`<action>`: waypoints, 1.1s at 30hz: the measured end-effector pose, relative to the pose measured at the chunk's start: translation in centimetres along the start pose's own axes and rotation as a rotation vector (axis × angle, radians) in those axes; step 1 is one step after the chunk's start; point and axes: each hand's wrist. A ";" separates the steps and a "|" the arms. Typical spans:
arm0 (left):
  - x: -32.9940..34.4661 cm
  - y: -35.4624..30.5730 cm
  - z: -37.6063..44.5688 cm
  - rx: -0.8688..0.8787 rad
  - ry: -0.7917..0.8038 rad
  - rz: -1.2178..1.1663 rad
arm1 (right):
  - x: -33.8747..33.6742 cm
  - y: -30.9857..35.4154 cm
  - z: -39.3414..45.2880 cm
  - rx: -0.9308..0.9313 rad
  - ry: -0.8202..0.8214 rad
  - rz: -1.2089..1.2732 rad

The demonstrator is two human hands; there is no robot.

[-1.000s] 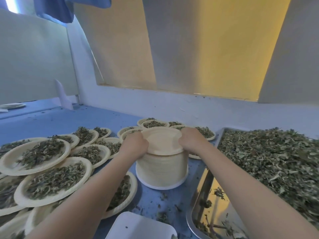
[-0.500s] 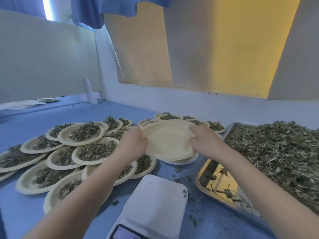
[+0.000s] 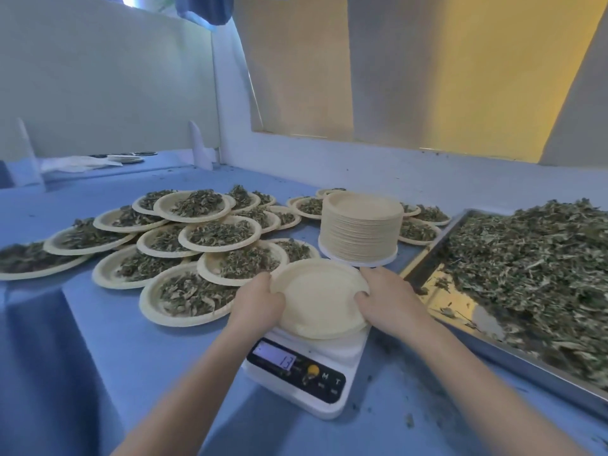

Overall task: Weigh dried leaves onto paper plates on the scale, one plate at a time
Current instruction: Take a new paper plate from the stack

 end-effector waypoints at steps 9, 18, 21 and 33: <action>0.4 1.8 -0.1 0.063 -0.057 -0.298 | 0.8 -1.8 0.6 -0.032 -0.097 0.221; 0.7 3.4 -1.1 0.124 -0.089 -0.523 | 1.3 -2.3 0.6 -0.083 -0.126 0.458; 0.6 3.7 -1.2 0.117 -0.054 -0.562 | 1.2 -2.4 0.5 -0.087 -0.124 0.485; 0.6 3.9 -1.4 0.158 -0.051 -0.619 | 1.1 -2.4 0.1 -0.098 -0.136 0.453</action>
Point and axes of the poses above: each hand's wrist, its own z-axis towards the middle knuckle, its own x-axis out of the palm, y = z × x, and after that the axes turned 15 degrees about y, right-handed
